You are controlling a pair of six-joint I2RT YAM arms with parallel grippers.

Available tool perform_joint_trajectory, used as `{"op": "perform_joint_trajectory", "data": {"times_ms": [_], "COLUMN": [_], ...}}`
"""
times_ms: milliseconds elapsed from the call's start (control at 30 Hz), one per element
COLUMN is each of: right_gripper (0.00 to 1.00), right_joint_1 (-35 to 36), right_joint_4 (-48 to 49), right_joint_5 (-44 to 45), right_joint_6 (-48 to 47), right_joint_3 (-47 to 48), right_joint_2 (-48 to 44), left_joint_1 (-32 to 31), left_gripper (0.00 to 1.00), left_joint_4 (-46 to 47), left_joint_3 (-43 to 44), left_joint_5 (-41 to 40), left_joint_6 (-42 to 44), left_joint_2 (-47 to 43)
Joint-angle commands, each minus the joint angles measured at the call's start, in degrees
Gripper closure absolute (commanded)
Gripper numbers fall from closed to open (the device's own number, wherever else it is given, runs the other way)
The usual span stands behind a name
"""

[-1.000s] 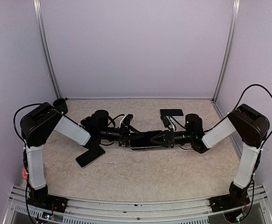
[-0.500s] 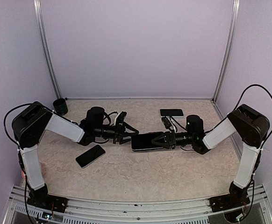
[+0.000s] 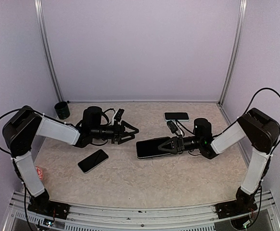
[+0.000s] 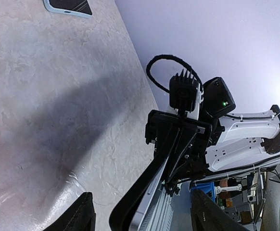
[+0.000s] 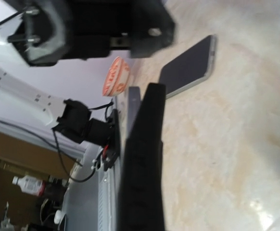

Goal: Put the phone into the phone case
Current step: Pass from the left arm to the right, then press the phone against the phone case.

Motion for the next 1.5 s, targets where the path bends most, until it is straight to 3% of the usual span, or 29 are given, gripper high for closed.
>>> {"op": "perform_joint_trajectory", "data": {"times_ms": [0,267,633,900,1467], "right_gripper": [1.0,1.0,1.0,1.0,1.0], "right_joint_1": [-0.4,-0.4,-0.4,-0.4,-0.4], "right_joint_4": [4.34,3.66,5.53,6.28,1.45], "right_joint_5": [-4.45,-6.74,-8.35,-8.62,-6.57], "right_joint_6": [-2.59,-6.26,-7.16,-7.17,-9.89], "right_joint_3": [-0.38,-0.98,-1.7,-2.27,-1.73], "right_joint_2": [-4.05,-6.82,-8.51,-9.67,-9.25], "left_joint_1": [-1.46,-4.24,-5.62,-6.73,-7.49], "left_gripper": [0.33,0.27,0.41,0.43,0.77], "left_joint_4": [1.51,3.59,7.88,7.8,7.56], "left_joint_3": [-0.24,1.0,0.48,1.07,1.32], "left_joint_5": [1.17,4.75,8.73,9.42,8.59], "left_joint_6": [2.08,3.36,1.77,1.82,2.47], "left_joint_2": [-0.48,0.07,0.21,1.34,1.59]}}
